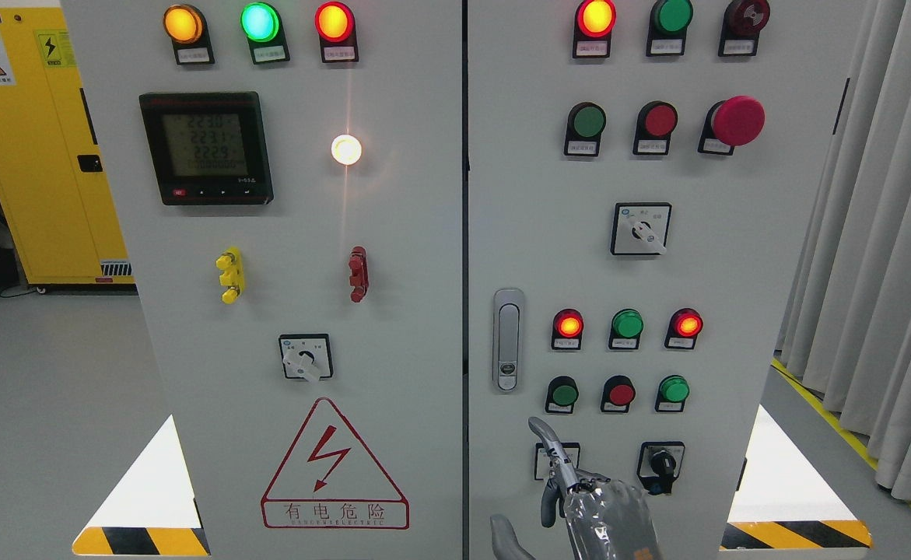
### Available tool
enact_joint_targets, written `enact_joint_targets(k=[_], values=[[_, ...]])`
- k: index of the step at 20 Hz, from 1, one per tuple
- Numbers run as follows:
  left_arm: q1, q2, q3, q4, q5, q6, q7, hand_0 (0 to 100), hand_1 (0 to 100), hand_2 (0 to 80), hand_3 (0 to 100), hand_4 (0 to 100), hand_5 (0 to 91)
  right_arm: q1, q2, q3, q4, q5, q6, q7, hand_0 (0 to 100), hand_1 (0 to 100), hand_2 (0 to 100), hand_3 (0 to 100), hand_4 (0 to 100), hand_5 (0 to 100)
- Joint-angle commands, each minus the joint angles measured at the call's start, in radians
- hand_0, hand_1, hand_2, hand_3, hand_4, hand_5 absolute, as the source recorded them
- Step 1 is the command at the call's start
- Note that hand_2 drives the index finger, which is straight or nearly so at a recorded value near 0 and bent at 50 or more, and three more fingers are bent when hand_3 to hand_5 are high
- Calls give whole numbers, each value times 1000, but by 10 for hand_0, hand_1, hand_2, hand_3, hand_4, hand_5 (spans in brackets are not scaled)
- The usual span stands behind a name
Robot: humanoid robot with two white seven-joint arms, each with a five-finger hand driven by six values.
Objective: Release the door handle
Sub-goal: 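Raise the right hand up toward the vertical silver door handle, then close the right hand fingers around the lower part of the handle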
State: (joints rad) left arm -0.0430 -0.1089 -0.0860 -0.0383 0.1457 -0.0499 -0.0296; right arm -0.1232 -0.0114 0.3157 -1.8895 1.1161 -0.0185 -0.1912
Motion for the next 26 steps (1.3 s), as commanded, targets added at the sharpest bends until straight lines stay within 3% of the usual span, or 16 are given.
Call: enact_joint_targets(k=[1, 6, 24, 26], values=[[0, 0, 0, 0, 0, -1, 0, 120, 556, 0, 0, 0, 0, -47, 24, -1, 82, 131, 2, -1, 404, 361, 6, 1000, 1000, 1000], [0, 0, 0, 0, 0, -1, 0, 120, 556, 0, 0, 0, 0, -76, 25, -1, 110, 235, 35, -2, 430, 353, 6, 1000, 1000, 1000], [0, 0, 0, 0, 0, -1, 0, 120, 556, 0, 0, 0, 0, -176, 73, 11, 196, 286, 60, -5, 476, 331, 0, 1000, 1000, 1000], [0, 0, 0, 0, 0, -1, 0, 120, 556, 0, 0, 0, 0, -181, 77, 11, 204, 284, 89, -5, 476, 331, 0, 1000, 1000, 1000]])
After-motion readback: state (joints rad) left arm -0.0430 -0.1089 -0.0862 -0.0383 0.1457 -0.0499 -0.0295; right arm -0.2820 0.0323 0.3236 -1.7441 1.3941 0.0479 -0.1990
